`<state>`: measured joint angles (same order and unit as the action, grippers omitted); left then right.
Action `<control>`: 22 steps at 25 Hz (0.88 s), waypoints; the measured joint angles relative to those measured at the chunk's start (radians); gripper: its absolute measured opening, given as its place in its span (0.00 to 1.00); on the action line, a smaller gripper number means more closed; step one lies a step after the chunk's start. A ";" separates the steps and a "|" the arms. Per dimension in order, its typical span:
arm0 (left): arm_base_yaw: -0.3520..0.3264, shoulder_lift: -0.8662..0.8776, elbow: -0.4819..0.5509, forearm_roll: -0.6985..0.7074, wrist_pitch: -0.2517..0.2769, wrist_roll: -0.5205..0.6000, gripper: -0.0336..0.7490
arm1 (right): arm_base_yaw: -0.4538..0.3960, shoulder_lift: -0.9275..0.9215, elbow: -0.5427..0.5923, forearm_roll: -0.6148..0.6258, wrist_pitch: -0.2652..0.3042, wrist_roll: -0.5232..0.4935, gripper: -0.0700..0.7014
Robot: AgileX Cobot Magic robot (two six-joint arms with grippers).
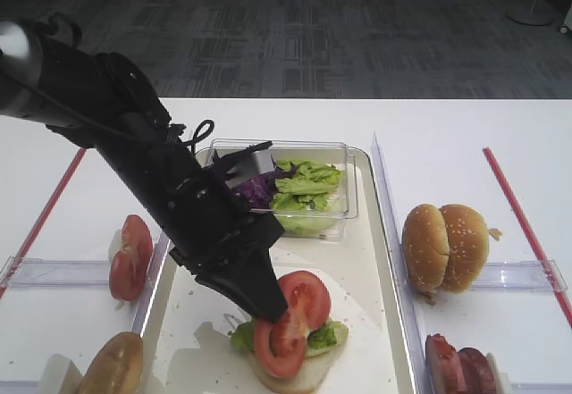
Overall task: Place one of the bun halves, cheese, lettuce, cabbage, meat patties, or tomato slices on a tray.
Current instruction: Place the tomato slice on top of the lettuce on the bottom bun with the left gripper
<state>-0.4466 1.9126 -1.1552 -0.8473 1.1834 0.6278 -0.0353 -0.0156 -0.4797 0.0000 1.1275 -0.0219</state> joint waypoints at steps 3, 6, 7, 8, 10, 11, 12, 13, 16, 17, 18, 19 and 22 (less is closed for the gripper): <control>0.001 0.011 0.000 -0.016 0.000 0.008 0.13 | 0.000 0.000 0.000 0.000 0.000 0.000 0.67; 0.001 0.028 0.000 -0.037 0.000 0.010 0.13 | 0.000 0.000 0.000 0.000 0.000 0.000 0.67; 0.001 0.031 0.000 -0.041 -0.001 0.010 0.13 | 0.000 0.000 0.000 0.000 0.000 0.000 0.67; 0.001 0.032 0.000 -0.041 -0.002 0.010 0.13 | 0.000 0.000 0.000 0.000 0.000 0.000 0.67; 0.001 0.032 0.000 -0.050 -0.002 0.010 0.13 | 0.000 0.000 0.000 0.000 0.000 0.000 0.67; 0.001 0.032 0.000 -0.050 -0.002 0.010 0.13 | 0.000 0.000 0.000 0.000 0.000 0.000 0.67; 0.001 0.033 0.000 -0.050 -0.002 0.010 0.13 | 0.000 0.000 0.000 0.000 0.000 0.000 0.67; 0.001 0.033 0.000 -0.050 -0.002 0.010 0.13 | 0.000 0.000 0.000 0.000 0.000 0.000 0.67; 0.001 0.036 0.000 -0.052 -0.003 0.010 0.13 | 0.000 0.000 0.000 0.000 0.000 0.000 0.67; 0.001 0.038 0.000 -0.052 -0.003 0.011 0.13 | 0.000 0.000 0.000 0.000 0.000 0.000 0.67; 0.001 0.040 0.000 -0.052 -0.003 0.011 0.13 | 0.000 0.000 0.000 0.000 0.000 0.000 0.67; 0.001 0.042 0.000 -0.052 -0.003 0.011 0.13 | 0.000 0.000 0.000 0.000 0.000 0.000 0.67; 0.001 0.048 0.000 -0.054 -0.003 0.011 0.13 | 0.000 0.000 0.000 0.000 0.000 0.000 0.67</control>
<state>-0.4461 1.9606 -1.1552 -0.9008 1.1803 0.6386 -0.0353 -0.0156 -0.4797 0.0000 1.1275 -0.0219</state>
